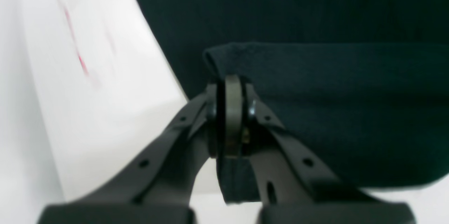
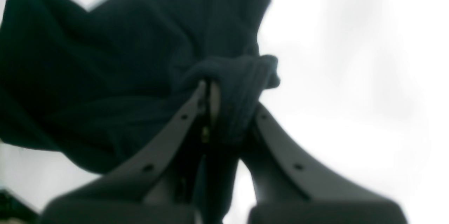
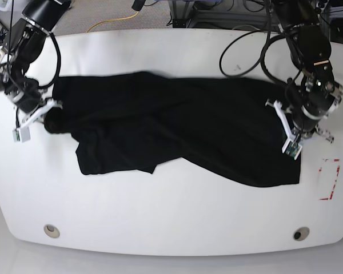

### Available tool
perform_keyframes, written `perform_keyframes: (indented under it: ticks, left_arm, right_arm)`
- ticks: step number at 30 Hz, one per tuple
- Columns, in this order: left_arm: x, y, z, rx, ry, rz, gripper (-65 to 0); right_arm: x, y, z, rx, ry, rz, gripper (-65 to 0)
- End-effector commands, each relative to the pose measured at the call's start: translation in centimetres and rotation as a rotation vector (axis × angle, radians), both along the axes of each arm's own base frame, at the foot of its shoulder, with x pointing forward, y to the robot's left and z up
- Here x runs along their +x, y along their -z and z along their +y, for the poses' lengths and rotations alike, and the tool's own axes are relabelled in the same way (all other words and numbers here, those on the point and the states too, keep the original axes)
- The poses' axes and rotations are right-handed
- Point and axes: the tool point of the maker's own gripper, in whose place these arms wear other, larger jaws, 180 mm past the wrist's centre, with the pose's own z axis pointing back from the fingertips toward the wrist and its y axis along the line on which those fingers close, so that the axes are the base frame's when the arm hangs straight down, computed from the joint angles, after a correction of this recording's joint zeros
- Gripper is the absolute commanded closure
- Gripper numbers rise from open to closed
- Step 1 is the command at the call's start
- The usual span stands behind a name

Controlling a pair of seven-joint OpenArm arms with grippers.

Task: Fold the T-shirt properly
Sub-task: 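Grasp the shirt edge with both grippers and pull it toward the arms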

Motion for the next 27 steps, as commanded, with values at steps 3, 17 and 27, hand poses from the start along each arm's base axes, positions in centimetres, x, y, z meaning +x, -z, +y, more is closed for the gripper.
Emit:
perform_keyframes:
  ticks: [3, 17, 27]
  left_arm:
    - [3.8, -5.5, -1.2, 0.004, 0.043, -0.165, 0.0]
    - [10.0, -15.7, -2.0, -0.014, 0.065, -0.402, 0.0]
    - [10.1, -26.5, 1.6, 0.031, -0.013, -0.667, 0.0]
  right_arm:
    - [4.0, -3.1, -1.3, -0.005, -0.004, -0.092, 0.0]
    - [13.7, -12.2, -1.4, -0.006, -0.090, -0.256, 0.0]
    - [17.1, -23.3, -0.4, -0.202, -0.192, -0.421, 0.0]
